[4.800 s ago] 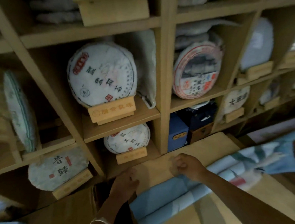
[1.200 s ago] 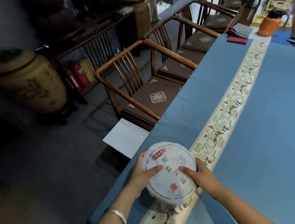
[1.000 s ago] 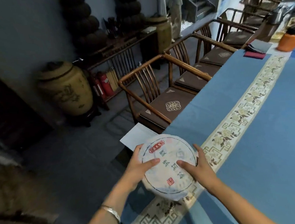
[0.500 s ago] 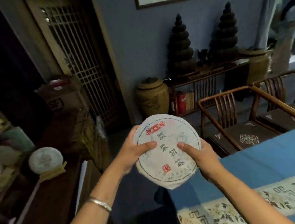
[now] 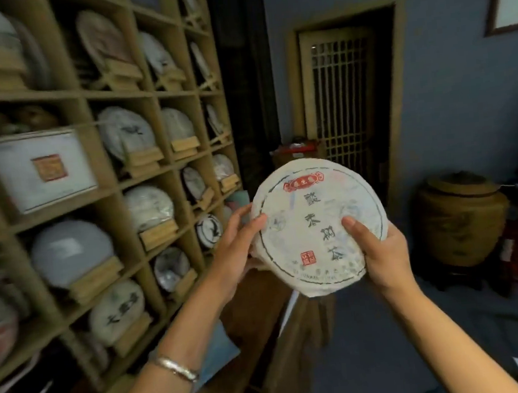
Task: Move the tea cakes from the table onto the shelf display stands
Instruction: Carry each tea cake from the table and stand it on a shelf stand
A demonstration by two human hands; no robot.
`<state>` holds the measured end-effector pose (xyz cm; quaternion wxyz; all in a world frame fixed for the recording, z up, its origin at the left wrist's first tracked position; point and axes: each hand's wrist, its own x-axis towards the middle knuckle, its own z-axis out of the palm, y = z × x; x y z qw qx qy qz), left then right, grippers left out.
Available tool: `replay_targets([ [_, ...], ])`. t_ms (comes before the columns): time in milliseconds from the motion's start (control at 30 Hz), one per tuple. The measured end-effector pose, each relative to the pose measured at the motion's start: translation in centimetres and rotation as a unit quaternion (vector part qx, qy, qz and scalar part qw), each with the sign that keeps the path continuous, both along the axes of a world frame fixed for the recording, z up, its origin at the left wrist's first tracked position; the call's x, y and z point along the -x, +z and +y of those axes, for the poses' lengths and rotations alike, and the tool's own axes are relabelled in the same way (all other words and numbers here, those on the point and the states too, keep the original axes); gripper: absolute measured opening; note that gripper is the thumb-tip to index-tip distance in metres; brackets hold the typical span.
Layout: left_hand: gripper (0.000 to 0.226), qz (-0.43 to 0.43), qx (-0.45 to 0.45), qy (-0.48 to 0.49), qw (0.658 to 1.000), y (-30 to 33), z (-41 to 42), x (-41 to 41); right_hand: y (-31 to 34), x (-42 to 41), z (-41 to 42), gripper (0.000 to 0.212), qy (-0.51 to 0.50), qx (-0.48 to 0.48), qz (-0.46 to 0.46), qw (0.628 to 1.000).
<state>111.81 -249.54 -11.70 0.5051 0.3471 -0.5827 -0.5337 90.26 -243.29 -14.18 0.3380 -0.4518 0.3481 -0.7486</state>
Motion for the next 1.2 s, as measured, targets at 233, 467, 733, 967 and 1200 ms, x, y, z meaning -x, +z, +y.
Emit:
replay_targets([
  [233, 0.072, 0.067, 0.065, 0.054, 0.994, 2.7, 8.8, -14.8, 3.3, -16.7, 1.9, 0.033, 0.110, 0.076, -0.028, 0.991],
  [467, 0.086, 0.136, 0.110, 0.159, 0.972, 5.0, 17.8, -25.1, 6.1, -30.4, 6.9, 0.036, 0.289, 0.084, -0.072, 0.951],
  [733, 0.086, 0.159, 0.172, 0.317, 0.919, 7.7, 26.1, -35.4, 9.6, -42.1, 10.8, 0.045, 0.428, 0.068, -0.009, 0.901],
  [967, 0.085, 0.173, 0.199, 0.439, 0.859, 7.5, 31.4, -40.5, 11.1, -47.2, 12.9, 0.043, 0.444, 0.062, 0.130, 0.884],
  [1200, 0.079, 0.163, 0.218, 0.440, 0.856, 10.6, 32.5, -43.1, 13.9, -52.8, 13.6, 0.061, 0.524, 0.149, 0.069, 0.836],
])
